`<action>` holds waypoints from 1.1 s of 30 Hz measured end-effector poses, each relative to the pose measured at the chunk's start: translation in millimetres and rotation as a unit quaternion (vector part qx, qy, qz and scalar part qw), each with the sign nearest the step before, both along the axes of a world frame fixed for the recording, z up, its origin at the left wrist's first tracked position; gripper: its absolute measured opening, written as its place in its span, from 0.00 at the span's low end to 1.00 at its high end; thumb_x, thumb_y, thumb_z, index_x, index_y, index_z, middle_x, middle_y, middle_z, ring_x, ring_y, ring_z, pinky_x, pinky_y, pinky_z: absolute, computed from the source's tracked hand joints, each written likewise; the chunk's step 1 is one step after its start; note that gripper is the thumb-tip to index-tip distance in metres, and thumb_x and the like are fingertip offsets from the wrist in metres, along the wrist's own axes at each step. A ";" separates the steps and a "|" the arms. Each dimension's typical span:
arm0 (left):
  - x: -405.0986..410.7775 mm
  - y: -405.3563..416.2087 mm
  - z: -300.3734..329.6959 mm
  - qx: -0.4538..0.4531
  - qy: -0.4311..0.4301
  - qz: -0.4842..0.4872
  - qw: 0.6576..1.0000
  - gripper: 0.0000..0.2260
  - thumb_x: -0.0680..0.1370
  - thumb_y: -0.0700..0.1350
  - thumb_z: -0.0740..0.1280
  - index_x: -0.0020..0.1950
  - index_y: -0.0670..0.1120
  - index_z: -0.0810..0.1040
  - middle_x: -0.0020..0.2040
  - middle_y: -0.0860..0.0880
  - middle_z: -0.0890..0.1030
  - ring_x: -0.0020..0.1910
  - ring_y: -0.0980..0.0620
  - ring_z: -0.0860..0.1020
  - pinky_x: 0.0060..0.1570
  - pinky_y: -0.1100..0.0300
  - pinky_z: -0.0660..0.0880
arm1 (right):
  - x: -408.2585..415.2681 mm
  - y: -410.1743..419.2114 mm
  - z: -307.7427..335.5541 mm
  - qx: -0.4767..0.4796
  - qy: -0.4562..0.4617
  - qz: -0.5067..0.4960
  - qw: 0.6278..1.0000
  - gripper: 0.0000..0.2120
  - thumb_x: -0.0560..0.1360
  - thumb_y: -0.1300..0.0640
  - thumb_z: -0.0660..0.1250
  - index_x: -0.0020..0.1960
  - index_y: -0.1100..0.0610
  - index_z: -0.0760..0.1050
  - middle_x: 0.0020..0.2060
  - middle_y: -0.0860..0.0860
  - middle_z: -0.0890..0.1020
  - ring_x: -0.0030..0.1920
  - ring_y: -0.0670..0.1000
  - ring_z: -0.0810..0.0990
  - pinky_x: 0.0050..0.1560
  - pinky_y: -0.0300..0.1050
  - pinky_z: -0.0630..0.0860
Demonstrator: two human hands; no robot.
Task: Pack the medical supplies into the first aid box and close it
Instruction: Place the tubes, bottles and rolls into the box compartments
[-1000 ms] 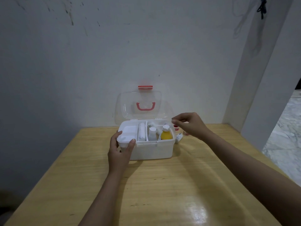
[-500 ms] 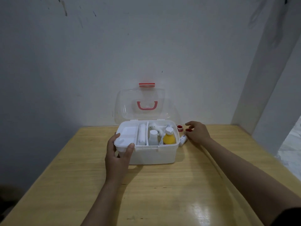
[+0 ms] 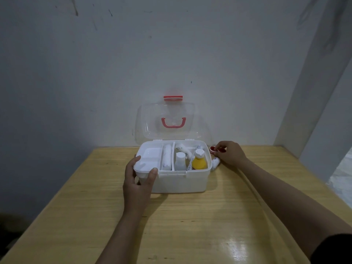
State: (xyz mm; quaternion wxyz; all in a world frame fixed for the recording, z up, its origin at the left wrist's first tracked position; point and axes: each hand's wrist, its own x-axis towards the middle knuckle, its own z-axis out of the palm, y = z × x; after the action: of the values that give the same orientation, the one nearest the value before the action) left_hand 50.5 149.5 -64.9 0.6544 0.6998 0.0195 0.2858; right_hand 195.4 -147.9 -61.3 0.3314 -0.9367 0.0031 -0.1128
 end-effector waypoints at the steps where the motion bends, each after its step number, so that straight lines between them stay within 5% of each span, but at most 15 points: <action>1: -0.2 0.0 0.3 0.000 0.000 0.000 1.000 0.22 0.72 0.39 0.71 0.64 0.49 0.71 0.61 0.54 0.74 0.53 0.72 0.73 0.42 0.77 0.72 | -2.3 -2.3 -0.3 0.000 -0.001 0.001 1.000 0.07 0.68 0.47 0.74 0.41 0.50 0.81 0.44 0.48 0.83 0.46 0.49 0.79 0.40 0.42 0.70; 7: -2.0 -1.1 1.8 0.002 0.001 0.001 1.000 0.23 0.72 0.40 0.71 0.65 0.48 0.71 0.64 0.52 0.73 0.58 0.55 0.73 0.41 0.77 0.71 | -11.2 -12.2 5.0 -0.063 0.007 0.019 0.998 0.05 0.71 0.51 0.71 0.42 0.52 0.79 0.46 0.51 0.81 0.48 0.51 0.79 0.41 0.44 0.72; 13: -3.5 -1.2 2.2 -0.006 0.003 -0.002 1.000 0.23 0.72 0.41 0.71 0.65 0.49 0.71 0.63 0.53 0.73 0.58 0.55 0.73 0.40 0.78 0.71 | -15.0 -16.1 5.8 -0.082 0.003 0.016 0.997 0.08 0.72 0.45 0.70 0.42 0.50 0.79 0.40 0.48 0.80 0.41 0.47 0.76 0.36 0.42 0.70; 18: -3.9 -1.4 1.9 -0.011 0.001 -0.003 1.000 0.23 0.72 0.41 0.71 0.65 0.50 0.71 0.62 0.53 0.73 0.58 0.56 0.73 0.42 0.77 0.71 | -13.6 -16.4 -1.0 -0.105 0.012 0.028 0.994 0.08 0.73 0.46 0.68 0.50 0.44 0.82 0.48 0.46 0.83 0.45 0.45 0.78 0.44 0.45 0.77; 24: -3.3 -0.7 1.9 -0.013 -0.002 -0.006 1.000 0.22 0.72 0.41 0.71 0.65 0.50 0.71 0.60 0.54 0.74 0.53 0.71 0.73 0.42 0.76 0.72 | -16.2 -14.2 -2.8 -0.096 0.001 -0.006 0.995 0.10 0.72 0.44 0.69 0.47 0.49 0.81 0.45 0.49 0.81 0.45 0.49 0.78 0.40 0.44 0.73; 29: -1.5 0.0 0.1 -0.007 -0.003 -0.003 1.000 0.23 0.72 0.41 0.71 0.66 0.49 0.71 0.61 0.53 0.73 0.57 0.56 0.73 0.42 0.77 0.72 | -25.9 -17.3 1.4 -0.093 -0.014 0.003 0.996 0.09 0.71 0.46 0.70 0.47 0.50 0.81 0.46 0.51 0.82 0.44 0.49 0.78 0.40 0.43 0.72; 33: -1.4 1.2 -1.2 -0.009 -0.002 -0.007 1.000 0.23 0.72 0.42 0.71 0.66 0.49 0.70 0.61 0.54 0.73 0.57 0.55 0.73 0.41 0.76 0.72 | -40.8 -15.5 27.6 -0.077 -0.041 0.018 0.996 0.09 0.71 0.45 0.70 0.46 0.50 0.81 0.45 0.51 0.82 0.43 0.49 0.78 0.41 0.45 0.74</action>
State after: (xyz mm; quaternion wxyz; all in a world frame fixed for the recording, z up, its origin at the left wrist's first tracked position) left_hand 49.1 150.6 -66.1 0.6626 0.6935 0.0163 0.2824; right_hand 154.6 -163.3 -33.6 0.2604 -0.9538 -0.0360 -0.1453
